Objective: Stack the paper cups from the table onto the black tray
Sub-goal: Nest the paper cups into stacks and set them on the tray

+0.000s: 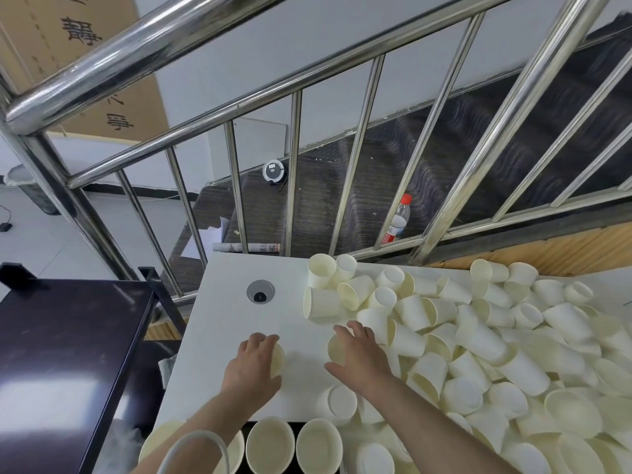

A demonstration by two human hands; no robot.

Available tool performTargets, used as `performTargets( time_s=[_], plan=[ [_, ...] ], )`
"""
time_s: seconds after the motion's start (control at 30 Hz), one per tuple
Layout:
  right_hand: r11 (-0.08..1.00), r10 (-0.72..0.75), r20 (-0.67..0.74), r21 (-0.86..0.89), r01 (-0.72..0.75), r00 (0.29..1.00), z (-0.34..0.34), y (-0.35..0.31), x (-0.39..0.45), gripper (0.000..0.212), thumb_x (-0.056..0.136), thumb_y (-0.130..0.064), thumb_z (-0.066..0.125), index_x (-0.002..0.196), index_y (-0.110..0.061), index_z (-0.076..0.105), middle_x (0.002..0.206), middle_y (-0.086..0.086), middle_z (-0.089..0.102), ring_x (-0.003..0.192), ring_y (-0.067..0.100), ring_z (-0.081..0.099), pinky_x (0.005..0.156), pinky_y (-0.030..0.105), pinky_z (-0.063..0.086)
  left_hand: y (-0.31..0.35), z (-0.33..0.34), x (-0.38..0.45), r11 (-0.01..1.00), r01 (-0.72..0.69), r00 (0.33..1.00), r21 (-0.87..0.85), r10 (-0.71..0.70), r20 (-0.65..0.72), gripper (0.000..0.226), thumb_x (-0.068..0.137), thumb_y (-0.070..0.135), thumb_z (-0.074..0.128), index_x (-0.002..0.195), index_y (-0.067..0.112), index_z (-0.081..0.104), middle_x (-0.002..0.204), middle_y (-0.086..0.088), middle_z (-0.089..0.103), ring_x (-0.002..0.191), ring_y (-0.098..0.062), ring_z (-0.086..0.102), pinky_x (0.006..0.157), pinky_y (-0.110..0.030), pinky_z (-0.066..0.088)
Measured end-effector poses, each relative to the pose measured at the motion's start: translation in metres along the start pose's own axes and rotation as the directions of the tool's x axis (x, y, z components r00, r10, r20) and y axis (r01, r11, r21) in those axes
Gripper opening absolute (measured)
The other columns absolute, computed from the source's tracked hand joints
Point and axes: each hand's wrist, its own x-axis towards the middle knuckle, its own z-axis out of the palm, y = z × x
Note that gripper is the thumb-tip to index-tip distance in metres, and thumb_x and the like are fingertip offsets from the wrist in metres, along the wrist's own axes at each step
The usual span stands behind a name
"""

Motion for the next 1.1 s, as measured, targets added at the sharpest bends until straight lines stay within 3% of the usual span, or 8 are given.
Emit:
performTargets(
  time_s=[0.13, 0.3, 0.63, 0.83, 1.1],
  plan=[
    [1.0, -0.015, 0.0, 0.014, 0.015, 1.0, 0.001, -0.003, 0.001, 0.058, 0.089, -0.032, 0.058, 0.142, -0.023, 0.036, 0.143, -0.001, 0.034, 0.128, 0.023, 0.034, 0.095, 0.034, 0.046, 0.002, -0.006, -0.007, 0.999, 0.017, 0.999, -0.05, -0.02, -0.05, 0.067, 0.084, 0.031, 0.059, 0.143, 0.029, 0.027, 0.142, 0.006, 0.029, 0.129, -0.017, 0.035, 0.089, -0.029, 0.047],
    [0.991, -0.07, -0.092, 0.104, 0.079, 0.993, -0.004, -0.013, 0.0, 0.061, 0.086, -0.032, 0.06, 0.142, -0.024, 0.038, 0.14, -0.004, 0.034, 0.13, 0.02, 0.032, 0.091, 0.031, 0.046, 0.002, -0.02, -0.017, 0.99, 0.021, 0.984, -0.142, -0.046, -0.17, 0.067, 0.082, 0.03, 0.061, 0.143, 0.03, 0.032, 0.142, 0.009, 0.031, 0.128, -0.016, 0.037, 0.088, -0.029, 0.048],
    [0.894, -0.28, -0.163, 0.314, 0.319, 0.946, -0.025, -0.068, -0.038, 0.065, 0.079, -0.031, 0.067, 0.14, -0.029, 0.044, 0.131, -0.009, 0.036, 0.127, 0.01, 0.035, 0.102, 0.025, 0.039, -0.025, -0.057, -0.062, 0.974, -0.088, 0.943, -0.208, 0.014, -0.332, 0.065, 0.082, 0.032, 0.067, 0.141, 0.026, 0.041, 0.138, 0.008, 0.041, 0.126, -0.015, 0.04, 0.096, -0.026, 0.04],
    [0.866, -0.43, -0.035, 0.269, 0.422, 0.902, -0.019, -0.108, -0.073, 0.066, 0.079, -0.036, 0.069, 0.139, -0.032, 0.044, 0.126, -0.012, 0.036, 0.122, 0.004, 0.037, 0.102, 0.026, 0.04, -0.065, -0.068, -0.099, 0.971, -0.065, 0.959, -0.228, -0.002, -0.284, 0.067, 0.078, 0.041, 0.071, 0.138, 0.028, 0.044, 0.137, 0.011, 0.043, 0.129, -0.014, 0.039, 0.099, -0.029, 0.041],
    [0.867, -0.47, 0.053, 0.217, 0.449, 0.881, 0.003, -0.138, -0.096, 0.066, 0.078, -0.037, 0.07, 0.139, -0.033, 0.044, 0.125, -0.012, 0.036, 0.121, 0.004, 0.037, 0.1, 0.024, 0.039, -0.094, -0.068, -0.129, 0.975, -0.046, 0.979, -0.218, 0.001, -0.202, 0.075, 0.075, 0.046, 0.073, 0.14, 0.03, 0.04, 0.137, 0.013, 0.041, 0.128, -0.01, 0.039, 0.098, -0.026, 0.041]
  ],
)
